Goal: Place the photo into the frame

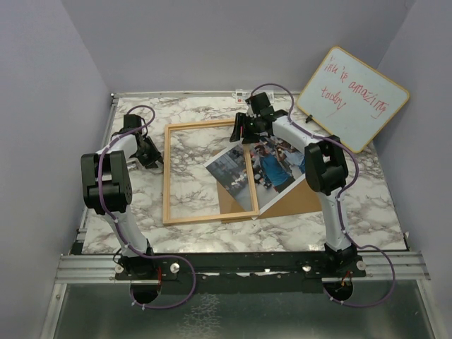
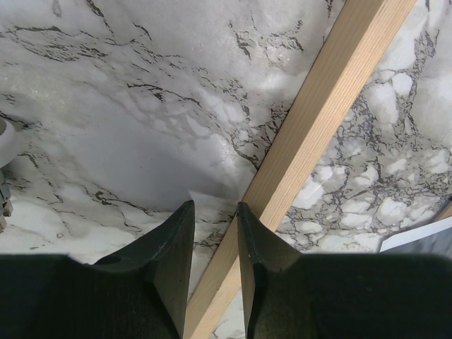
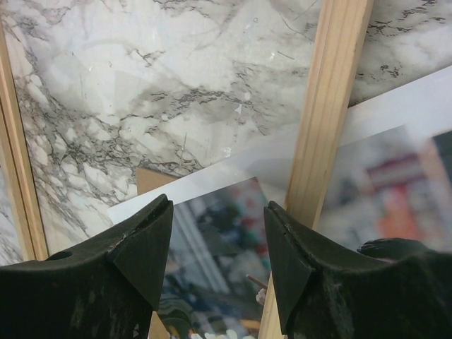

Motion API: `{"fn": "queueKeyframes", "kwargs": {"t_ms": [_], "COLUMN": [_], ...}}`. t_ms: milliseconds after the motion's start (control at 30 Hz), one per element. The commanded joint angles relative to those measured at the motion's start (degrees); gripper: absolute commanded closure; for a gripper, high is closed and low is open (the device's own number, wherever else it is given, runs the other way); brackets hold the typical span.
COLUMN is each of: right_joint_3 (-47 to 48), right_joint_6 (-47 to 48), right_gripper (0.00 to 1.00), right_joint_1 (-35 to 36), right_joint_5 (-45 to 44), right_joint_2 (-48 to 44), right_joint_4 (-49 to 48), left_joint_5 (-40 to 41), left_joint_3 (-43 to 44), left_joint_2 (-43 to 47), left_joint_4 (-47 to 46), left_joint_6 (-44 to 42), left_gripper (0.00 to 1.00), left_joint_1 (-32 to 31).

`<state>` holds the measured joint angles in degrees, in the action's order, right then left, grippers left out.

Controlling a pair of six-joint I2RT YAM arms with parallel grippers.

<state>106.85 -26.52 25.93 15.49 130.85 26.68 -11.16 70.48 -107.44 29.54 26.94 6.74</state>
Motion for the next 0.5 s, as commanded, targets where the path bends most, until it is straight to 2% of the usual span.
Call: {"fn": "queueKeyframes", "kwargs": {"t_ms": [0,267,467], "right_joint_3": [-0.89,-2.51,-0.22], "right_joint_6": [0.24,-0.43,-1.26], "right_gripper": [0.41,0.40,0.40], "right_joint_1": [-0.09,-0.18,-0.30], "right_joint_5": [-1.90,-3.60,-8.15], "right_joint_2": [-0.54,-3.93,-1.92], "right_joint_4": [-1.33,-5.67,-3.71], "left_joint_5": [0.17,4.28,4.12], "left_joint_3": [-0.44,-0.08,-0.08], "left_joint_2": [2.43,4.39,5.30], "left_joint_4": [-0.67,-0.47,-0.58], "left_joint_6": [-0.04,0.39,0.42], "left_gripper": [0.67,0.67,0.67], "left_joint_1": [-0.15,-0.15,-0.15]}}
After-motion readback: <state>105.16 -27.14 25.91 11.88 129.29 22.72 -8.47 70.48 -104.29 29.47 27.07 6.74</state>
